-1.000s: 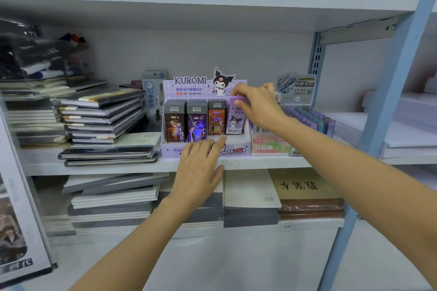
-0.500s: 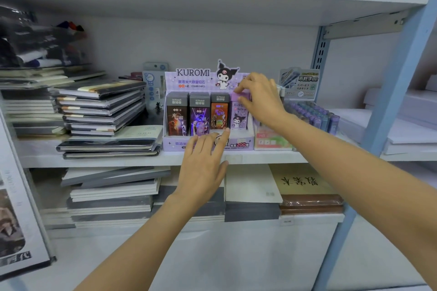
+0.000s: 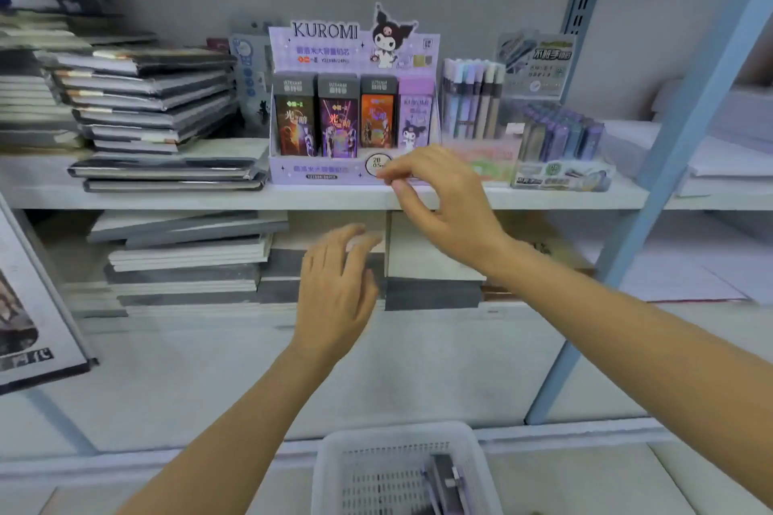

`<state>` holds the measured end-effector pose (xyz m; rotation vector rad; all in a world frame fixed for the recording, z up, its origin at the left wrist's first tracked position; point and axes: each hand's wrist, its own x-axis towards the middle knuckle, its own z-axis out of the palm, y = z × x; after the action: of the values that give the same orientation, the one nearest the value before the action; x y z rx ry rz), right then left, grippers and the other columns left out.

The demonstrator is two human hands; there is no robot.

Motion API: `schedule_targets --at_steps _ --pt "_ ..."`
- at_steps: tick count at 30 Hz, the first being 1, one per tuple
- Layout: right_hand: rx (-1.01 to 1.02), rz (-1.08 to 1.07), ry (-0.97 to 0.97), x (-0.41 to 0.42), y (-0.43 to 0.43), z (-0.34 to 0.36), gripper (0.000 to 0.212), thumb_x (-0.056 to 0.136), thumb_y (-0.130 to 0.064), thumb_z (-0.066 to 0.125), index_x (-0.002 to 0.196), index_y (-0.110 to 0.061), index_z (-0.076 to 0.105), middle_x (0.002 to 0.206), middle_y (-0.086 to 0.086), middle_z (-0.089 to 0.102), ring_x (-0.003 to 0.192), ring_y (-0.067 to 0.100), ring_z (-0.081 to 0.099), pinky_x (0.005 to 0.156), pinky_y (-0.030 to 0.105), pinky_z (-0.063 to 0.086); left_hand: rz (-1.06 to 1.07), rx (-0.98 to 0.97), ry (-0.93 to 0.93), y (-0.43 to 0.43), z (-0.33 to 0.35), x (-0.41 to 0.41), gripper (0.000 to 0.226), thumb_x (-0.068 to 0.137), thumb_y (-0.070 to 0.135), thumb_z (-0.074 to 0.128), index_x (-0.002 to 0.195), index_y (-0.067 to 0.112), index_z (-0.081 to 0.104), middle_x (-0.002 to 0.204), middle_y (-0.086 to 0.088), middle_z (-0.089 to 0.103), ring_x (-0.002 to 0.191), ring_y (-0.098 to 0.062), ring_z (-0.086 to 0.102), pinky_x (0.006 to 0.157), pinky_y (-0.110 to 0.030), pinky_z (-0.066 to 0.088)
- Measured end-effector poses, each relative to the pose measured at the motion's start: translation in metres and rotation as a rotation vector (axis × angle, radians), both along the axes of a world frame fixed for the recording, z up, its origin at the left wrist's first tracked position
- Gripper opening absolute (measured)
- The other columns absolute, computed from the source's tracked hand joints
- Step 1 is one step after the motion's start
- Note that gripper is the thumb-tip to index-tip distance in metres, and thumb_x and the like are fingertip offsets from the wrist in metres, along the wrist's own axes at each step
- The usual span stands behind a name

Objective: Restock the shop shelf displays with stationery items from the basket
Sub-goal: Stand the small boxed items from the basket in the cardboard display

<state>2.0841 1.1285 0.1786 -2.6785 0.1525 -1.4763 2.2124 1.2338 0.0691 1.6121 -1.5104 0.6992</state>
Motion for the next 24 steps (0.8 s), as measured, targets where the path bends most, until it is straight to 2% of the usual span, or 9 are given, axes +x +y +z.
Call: schedule_targets --at_steps 5,8,10,11,13,16,17,20,24 --pt "0.317 0.063 0.393 -0.014 0.013 -0.136 0.012 0.093 -0.011 0.059 0.096 -0.012 0.071 0.086 -0.004 0.068 0.077 0.004 0.049 0.068 0.022 0.043 -0.003 0.345 0.149 0.031 -0.129 -0.008 0.032 0.084 0.012 0.042 0.108 0.008 0.064 0.114 -0.012 0.059 0.101 -0.032 0.057 0.081 -0.041 0.046" --pt "0.495 0.017 0.645 -0.025 0.008 -0.221 0.015 0.094 -0.016 0.056 0.099 -0.015 0.07 0.088 -0.004 0.069 0.077 0.004 0.048 0.07 0.021 0.041 0.054 0.647 0.173 0.05 -0.204 -0.016 0.022 0.084 0.008 0.057 0.104 0.009 0.066 0.121 -0.016 0.06 0.109 -0.036 0.06 0.084 -0.045 0.05" --pt "0.622 -0.019 0.802 -0.037 0.004 -0.276 0.017 0.096 -0.018 0.054 0.103 -0.015 0.069 0.091 -0.001 0.069 0.078 0.007 0.051 0.072 0.024 0.041 0.129 0.9 0.27 0.061 -0.247 -0.021 0.035 0.093 0.016 0.058 0.127 0.011 0.056 0.145 -0.018 0.044 0.133 -0.036 0.043 0.104 -0.047 0.04" --pt "0.681 -0.037 0.884 -0.044 0.003 -0.302 0.018 0.096 -0.019 0.054 0.106 -0.016 0.069 0.096 -0.001 0.069 0.08 0.009 0.054 0.074 0.026 0.043 0.168 1.022 0.306 0.069 -0.266 -0.022 0.044 0.099 0.025 0.047 0.142 0.015 0.041 0.157 -0.013 0.026 0.144 -0.03 0.026 0.113 -0.042 0.028" --pt "0.773 -0.08 1.06 -0.059 0.003 -0.349 0.021 0.097 -0.021 0.054 0.113 -0.017 0.066 0.109 -0.001 0.068 0.091 0.013 0.061 0.082 0.029 0.048 0.205 1.202 0.326 0.082 -0.297 -0.02 0.054 0.104 0.037 0.029 0.153 0.02 0.015 0.163 -0.003 0.001 0.15 -0.02 0.004 0.119 -0.033 0.014" --pt "0.859 -0.115 1.264 -0.073 0.01 -0.405 0.028 0.095 -0.019 0.056 0.123 -0.016 0.06 0.119 0.002 0.062 0.106 0.02 0.059 0.09 0.032 0.046 0.205 1.276 0.329 0.094 -0.322 -0.019 0.059 0.103 0.036 0.032 0.155 0.016 0.01 0.162 -0.003 -0.011 0.15 -0.019 -0.004 0.118 -0.031 0.016" --pt "0.86 -0.121 1.296 -0.076 0.013 -0.42 0.03 0.094 -0.017 0.057 0.124 -0.016 0.058 0.121 0.004 0.061 0.109 0.022 0.057 0.091 0.033 0.044 0.205 1.258 0.31 0.095 -0.324 -0.019 0.061 0.101 0.033 0.041 0.153 0.012 0.018 0.161 -0.005 -0.005 0.15 -0.022 0.003 0.116 -0.033 0.024" --pt "0.704 -0.142 1.351 -0.077 0.023 -0.456 0.04 0.089 -0.018 0.059 0.129 -0.018 0.053 0.13 0.005 0.055 0.118 0.024 0.051 0.091 0.032 0.038 0.18 1.154 0.297 0.098 -0.328 -0.021 0.063 0.076 0.016 0.079 0.132 0.001 0.056 0.149 -0.018 0.04 0.134 -0.034 0.043 0.094 -0.043 0.051" --pt "0.457 -0.162 1.445 -0.07 0.031 -0.479 0.045 0.083 -0.019 0.065 0.126 -0.016 0.051 0.131 0.004 0.049 0.124 0.023 0.043 0.099 0.034 0.028 0.179 1.093 0.307 0.098 -0.334 -0.023 0.057 0.076 0.009 0.077 0.129 0.0 0.058 0.146 -0.02 0.043 0.134 -0.037 0.042 0.096 -0.05 0.047"
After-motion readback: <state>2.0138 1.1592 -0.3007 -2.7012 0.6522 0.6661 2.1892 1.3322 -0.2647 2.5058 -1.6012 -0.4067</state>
